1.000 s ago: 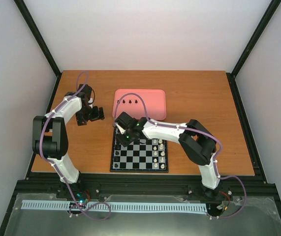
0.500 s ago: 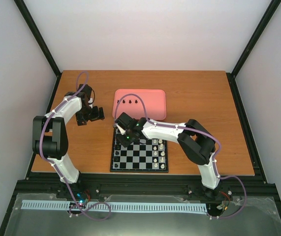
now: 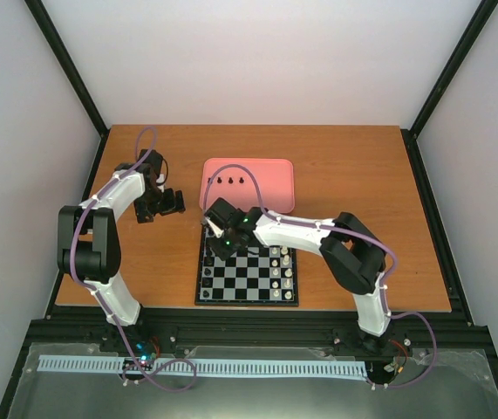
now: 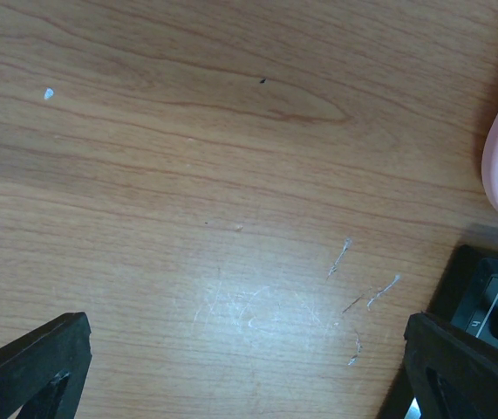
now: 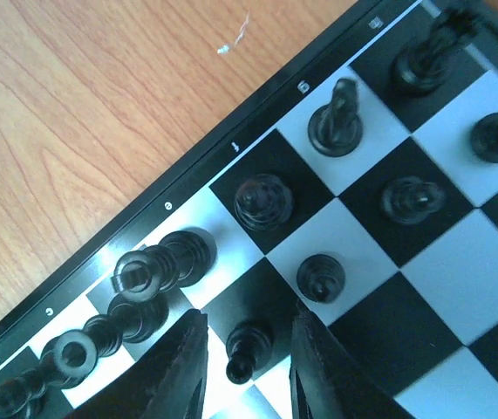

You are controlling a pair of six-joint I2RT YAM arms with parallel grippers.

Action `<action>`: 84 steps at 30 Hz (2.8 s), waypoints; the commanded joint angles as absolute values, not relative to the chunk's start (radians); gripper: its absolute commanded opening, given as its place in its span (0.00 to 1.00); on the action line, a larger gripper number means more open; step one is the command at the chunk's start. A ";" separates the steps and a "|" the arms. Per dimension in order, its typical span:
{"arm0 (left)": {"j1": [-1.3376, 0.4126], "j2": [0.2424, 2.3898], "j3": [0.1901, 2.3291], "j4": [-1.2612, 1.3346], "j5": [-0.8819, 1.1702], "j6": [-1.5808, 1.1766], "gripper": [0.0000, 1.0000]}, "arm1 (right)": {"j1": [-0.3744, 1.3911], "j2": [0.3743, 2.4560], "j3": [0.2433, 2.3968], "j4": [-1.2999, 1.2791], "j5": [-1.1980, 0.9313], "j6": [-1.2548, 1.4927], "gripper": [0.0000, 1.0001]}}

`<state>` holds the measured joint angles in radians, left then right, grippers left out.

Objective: Set up the chess pieces on the board
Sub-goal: Place the chess piece on the chessboard, then pick up the chess piece from the storage box.

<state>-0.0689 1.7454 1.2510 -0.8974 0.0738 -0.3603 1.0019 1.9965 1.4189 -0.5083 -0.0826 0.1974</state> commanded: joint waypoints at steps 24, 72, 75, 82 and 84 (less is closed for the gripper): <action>-0.065 1.682 1.262 -0.885 0.086 -0.345 1.00 | 0.671 2.258 2.108 -0.800 0.033 0.174 0.53; -0.065 1.778 1.271 -0.889 0.102 -0.338 1.00 | 0.568 2.652 2.441 -0.800 -0.079 0.175 0.15; -0.066 1.782 1.274 -0.889 0.107 -0.338 1.00 | 0.563 2.652 2.442 -0.801 -0.077 0.176 0.03; -0.066 1.785 1.275 -0.888 0.109 -0.339 1.00 | 0.563 2.560 2.372 -0.804 -0.082 0.151 0.03; -0.064 1.782 1.277 -0.889 0.107 -0.338 1.00 | 0.567 2.473 2.274 -0.774 -0.087 0.144 0.03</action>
<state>-0.0685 1.7802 1.2407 -0.8944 0.1009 -0.3580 0.5690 2.6209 2.3817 -0.7841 -0.0872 0.1680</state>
